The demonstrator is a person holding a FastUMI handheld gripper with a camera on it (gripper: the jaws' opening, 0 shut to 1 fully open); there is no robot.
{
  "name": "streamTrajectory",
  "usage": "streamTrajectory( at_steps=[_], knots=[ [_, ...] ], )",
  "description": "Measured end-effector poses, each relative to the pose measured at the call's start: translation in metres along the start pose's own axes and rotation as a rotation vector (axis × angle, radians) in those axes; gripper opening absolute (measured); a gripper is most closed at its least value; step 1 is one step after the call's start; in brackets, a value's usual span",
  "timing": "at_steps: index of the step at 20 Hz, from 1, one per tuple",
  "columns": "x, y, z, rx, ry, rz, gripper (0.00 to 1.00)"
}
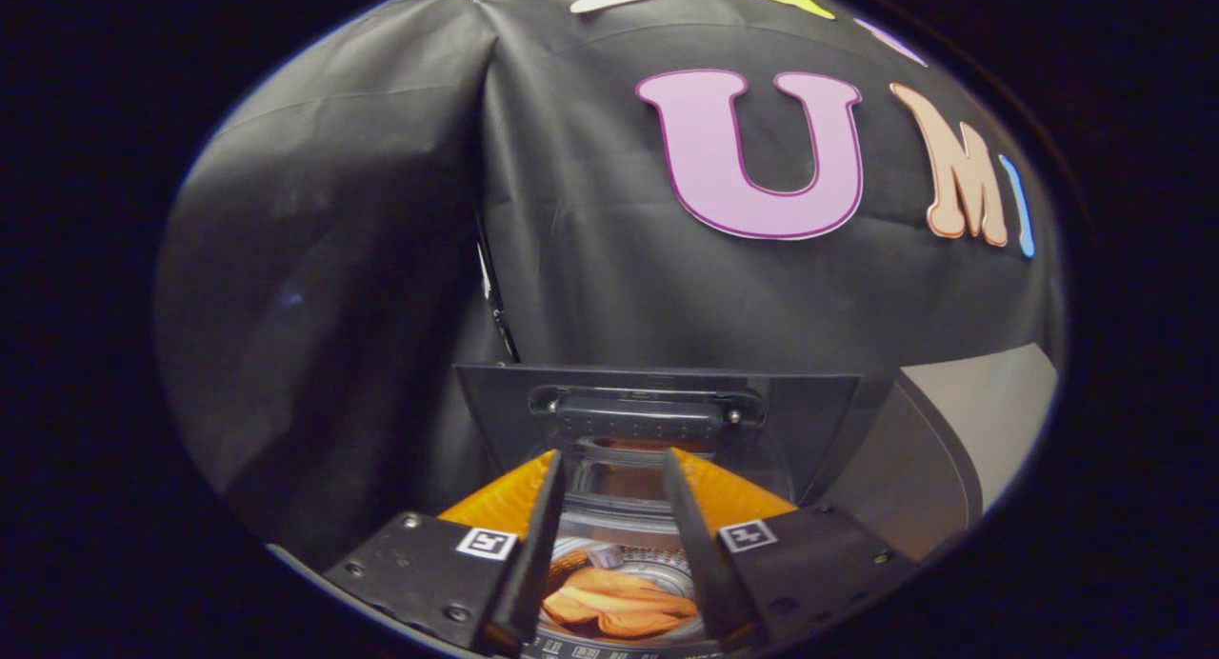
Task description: Put the clothes into the washing machine and then close the washing machine lid.
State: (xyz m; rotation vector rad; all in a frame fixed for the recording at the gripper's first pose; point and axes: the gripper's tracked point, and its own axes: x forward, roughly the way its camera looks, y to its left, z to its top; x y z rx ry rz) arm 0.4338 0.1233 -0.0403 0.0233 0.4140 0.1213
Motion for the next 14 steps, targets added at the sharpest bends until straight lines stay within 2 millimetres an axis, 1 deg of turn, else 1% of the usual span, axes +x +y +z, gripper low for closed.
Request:
streamTrajectory(
  at_steps=[4,5,7,9,14],
  knots=[
    [0.009,0.002,0.018,0.009,-0.049,0.000,0.91],
    [0.012,0.002,0.024,0.019,-0.058,-0.006,0.96],
    [0.017,-0.003,0.037,0.031,-0.090,-0.034,0.98],
    [0.027,-0.011,0.047,0.031,-0.115,-0.076,0.97],
    [0.054,-0.022,0.054,0.055,-0.117,-0.142,0.97]
  ],
)
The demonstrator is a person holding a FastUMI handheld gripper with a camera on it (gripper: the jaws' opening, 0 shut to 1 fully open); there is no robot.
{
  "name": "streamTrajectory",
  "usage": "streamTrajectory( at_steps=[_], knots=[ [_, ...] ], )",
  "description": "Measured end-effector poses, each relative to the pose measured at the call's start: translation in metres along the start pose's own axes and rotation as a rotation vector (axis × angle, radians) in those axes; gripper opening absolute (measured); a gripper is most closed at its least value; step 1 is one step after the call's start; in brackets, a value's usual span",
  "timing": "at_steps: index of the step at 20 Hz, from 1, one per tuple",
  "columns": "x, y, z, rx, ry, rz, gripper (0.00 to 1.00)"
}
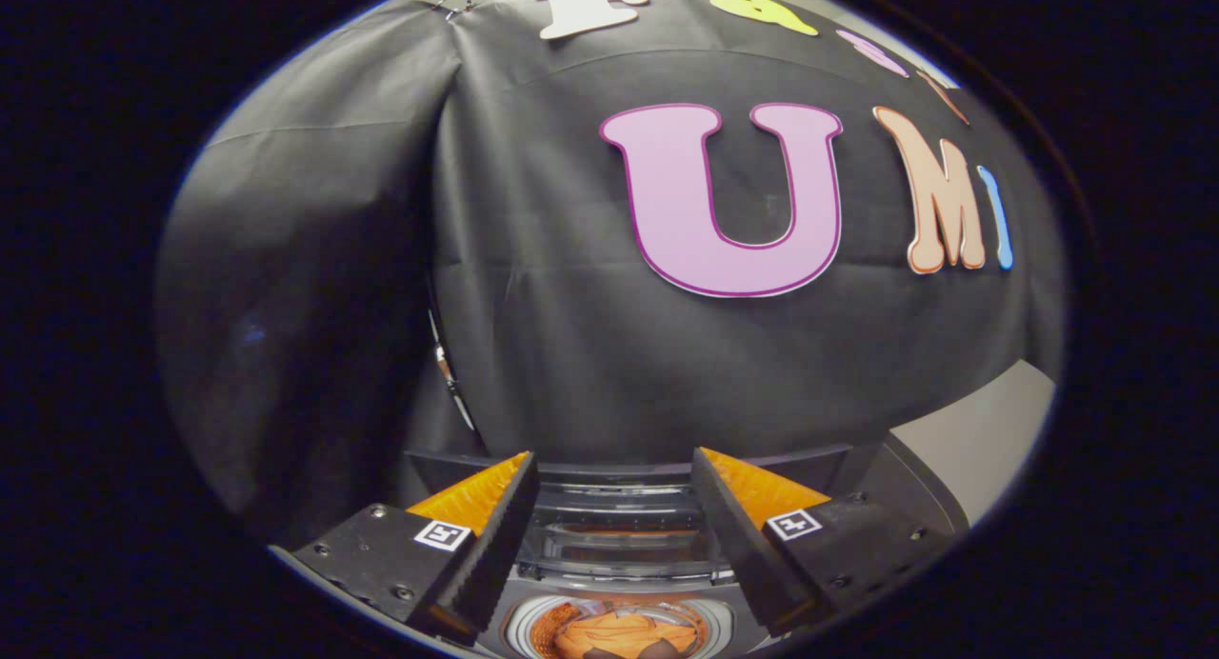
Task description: Put the clothes into the washing machine and then close the washing machine lid.
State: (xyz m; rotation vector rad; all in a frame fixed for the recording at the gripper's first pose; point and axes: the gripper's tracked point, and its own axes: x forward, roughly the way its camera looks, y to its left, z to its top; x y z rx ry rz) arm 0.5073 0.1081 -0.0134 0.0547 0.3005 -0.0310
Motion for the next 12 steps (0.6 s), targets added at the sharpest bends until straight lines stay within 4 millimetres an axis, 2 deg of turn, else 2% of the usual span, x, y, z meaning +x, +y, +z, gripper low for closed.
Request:
streamTrajectory(
  at_steps=[2,5,7,12],
  knots=[
    [0.010,0.001,0.001,0.013,-0.003,-0.012,0.98],
    [0.016,0.001,0.001,0.007,0.007,-0.026,0.97],
    [0.033,0.002,0.002,-0.004,0.008,-0.036,0.97],
    [0.050,0.002,-0.006,-0.007,0.027,-0.051,0.97]
  ],
)
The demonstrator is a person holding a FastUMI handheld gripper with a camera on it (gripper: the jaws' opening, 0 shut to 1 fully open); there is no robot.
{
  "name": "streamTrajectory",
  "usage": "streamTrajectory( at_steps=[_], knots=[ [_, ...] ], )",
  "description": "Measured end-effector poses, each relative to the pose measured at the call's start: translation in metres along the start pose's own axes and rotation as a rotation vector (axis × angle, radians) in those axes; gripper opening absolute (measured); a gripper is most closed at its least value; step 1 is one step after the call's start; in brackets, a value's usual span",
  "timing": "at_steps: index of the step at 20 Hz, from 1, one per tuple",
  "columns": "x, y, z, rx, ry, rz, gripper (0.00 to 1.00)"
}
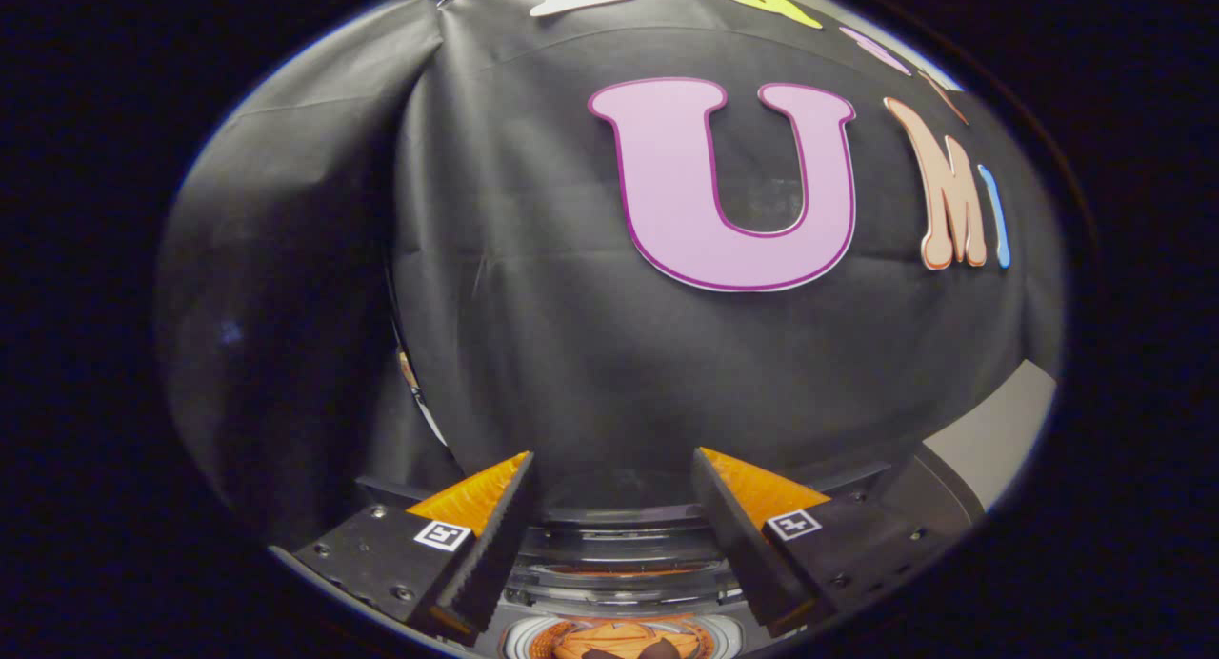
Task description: Put the clothes into the washing machine and then close the washing machine lid.
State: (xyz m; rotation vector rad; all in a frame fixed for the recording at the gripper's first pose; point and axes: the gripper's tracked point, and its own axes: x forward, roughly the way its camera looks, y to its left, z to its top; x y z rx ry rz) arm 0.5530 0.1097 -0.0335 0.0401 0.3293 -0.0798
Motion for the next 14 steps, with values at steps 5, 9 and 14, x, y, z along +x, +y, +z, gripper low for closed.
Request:
streamTrajectory(
  at_steps=[5,9,14],
  knots=[
    [0.015,-0.002,-0.013,-0.042,0.031,-0.018,0.97],
    [0.010,-0.001,-0.011,-0.041,0.034,-0.012,0.97],
    [0.006,-0.004,-0.009,-0.044,0.020,-0.012,0.96]
  ],
)
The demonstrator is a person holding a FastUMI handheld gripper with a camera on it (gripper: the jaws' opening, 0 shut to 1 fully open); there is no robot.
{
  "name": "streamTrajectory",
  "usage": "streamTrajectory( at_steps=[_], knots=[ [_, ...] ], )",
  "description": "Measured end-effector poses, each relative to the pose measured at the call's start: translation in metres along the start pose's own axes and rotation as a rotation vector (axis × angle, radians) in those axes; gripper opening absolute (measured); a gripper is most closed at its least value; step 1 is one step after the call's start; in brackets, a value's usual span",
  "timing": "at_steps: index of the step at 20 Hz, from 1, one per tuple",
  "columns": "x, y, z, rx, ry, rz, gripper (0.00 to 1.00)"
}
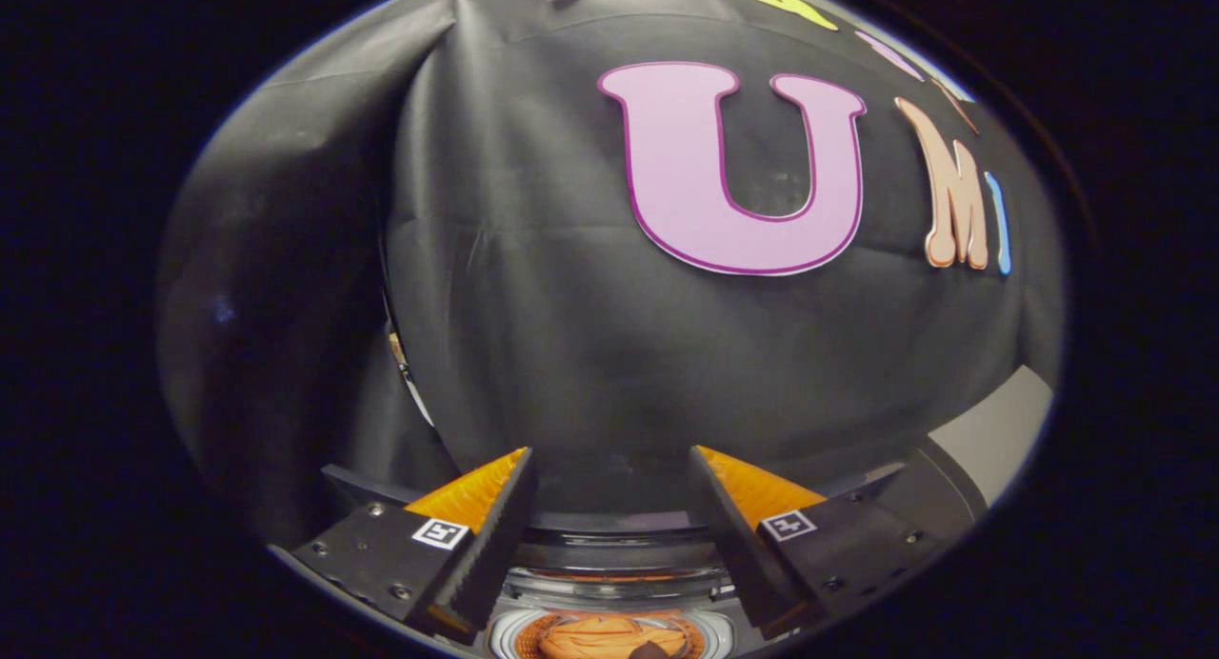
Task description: Put the clothes into the washing machine and then close the washing machine lid.
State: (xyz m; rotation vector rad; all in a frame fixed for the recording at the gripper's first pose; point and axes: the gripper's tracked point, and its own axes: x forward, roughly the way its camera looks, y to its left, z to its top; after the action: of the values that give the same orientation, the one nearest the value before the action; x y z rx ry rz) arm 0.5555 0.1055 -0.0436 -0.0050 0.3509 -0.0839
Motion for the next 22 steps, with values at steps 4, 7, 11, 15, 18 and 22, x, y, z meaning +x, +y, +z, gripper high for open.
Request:
streamTrajectory(
  at_steps=[4,7,11,15,18,22],
  knots=[
    [-0.0027,-0.0003,-0.0032,-0.005,0.027,0.003,0.96],
    [-0.0012,-0.0002,-0.0022,-0.008,0.027,0.012,0.96],
    [-0.0015,0.0001,-0.0010,-0.007,0.028,0.025,0.96],
    [0.0006,-0.0013,-0.0011,-0.002,0.040,0.034,0.96],
    [0.0010,-0.0018,-0.0019,-0.001,0.053,0.042,0.96],
    [0.0004,-0.0010,-0.0029,0.009,0.074,0.052,0.95]
  ],
)
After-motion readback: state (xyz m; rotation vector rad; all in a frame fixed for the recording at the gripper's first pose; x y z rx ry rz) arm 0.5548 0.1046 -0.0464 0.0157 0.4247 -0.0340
